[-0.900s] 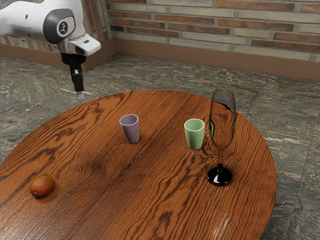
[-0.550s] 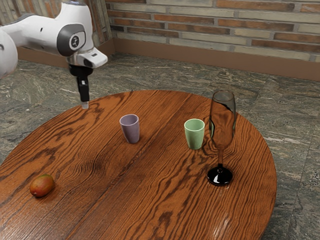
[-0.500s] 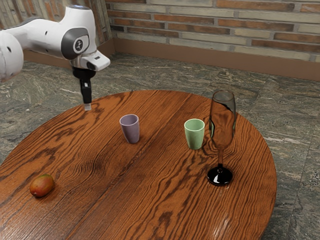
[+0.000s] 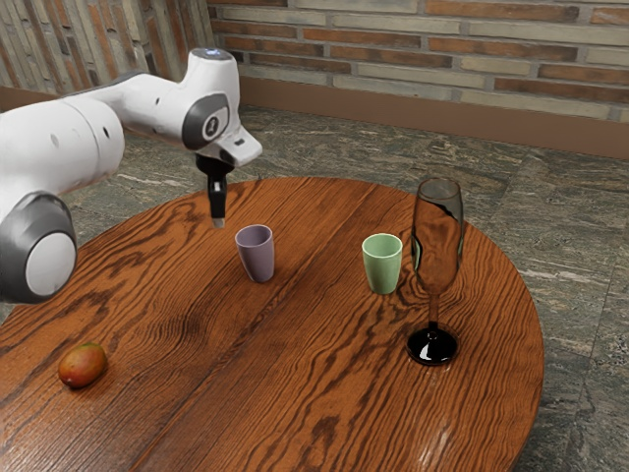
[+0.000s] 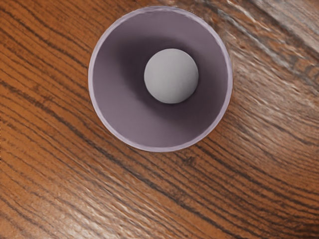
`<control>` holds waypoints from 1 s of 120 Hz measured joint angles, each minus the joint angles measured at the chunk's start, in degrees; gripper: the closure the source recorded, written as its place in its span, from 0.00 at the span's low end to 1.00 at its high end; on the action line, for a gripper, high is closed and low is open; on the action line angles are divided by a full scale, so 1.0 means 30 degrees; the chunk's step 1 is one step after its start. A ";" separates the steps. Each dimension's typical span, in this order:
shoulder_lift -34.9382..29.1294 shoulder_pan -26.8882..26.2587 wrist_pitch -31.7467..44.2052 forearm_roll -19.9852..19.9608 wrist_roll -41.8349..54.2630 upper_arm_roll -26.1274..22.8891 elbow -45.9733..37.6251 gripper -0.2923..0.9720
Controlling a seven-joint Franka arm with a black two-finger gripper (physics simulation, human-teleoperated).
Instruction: Place the left cup onto the right cup
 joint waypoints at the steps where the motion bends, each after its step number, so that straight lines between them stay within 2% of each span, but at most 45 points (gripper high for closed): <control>1: 0.0050 -0.0026 0.0045 -0.0004 0.0022 -0.0004 0.0036 0.23; 37: 0.1806 -0.0219 0.1199 -0.0055 0.0802 -0.0057 0.1533 0.23; 78: 0.3120 -0.0183 0.2290 -0.0682 0.1553 -0.0070 0.1740 0.24; 84: 0.3187 -0.0189 0.2443 -0.0732 0.1652 -0.0080 0.1759 0.30; 105: 0.3228 -0.0213 0.2734 -0.1364 0.1914 -0.0048 0.1704 0.60; 120: 0.3229 -0.0145 0.2769 -0.2337 0.1987 -0.0022 0.1499 0.73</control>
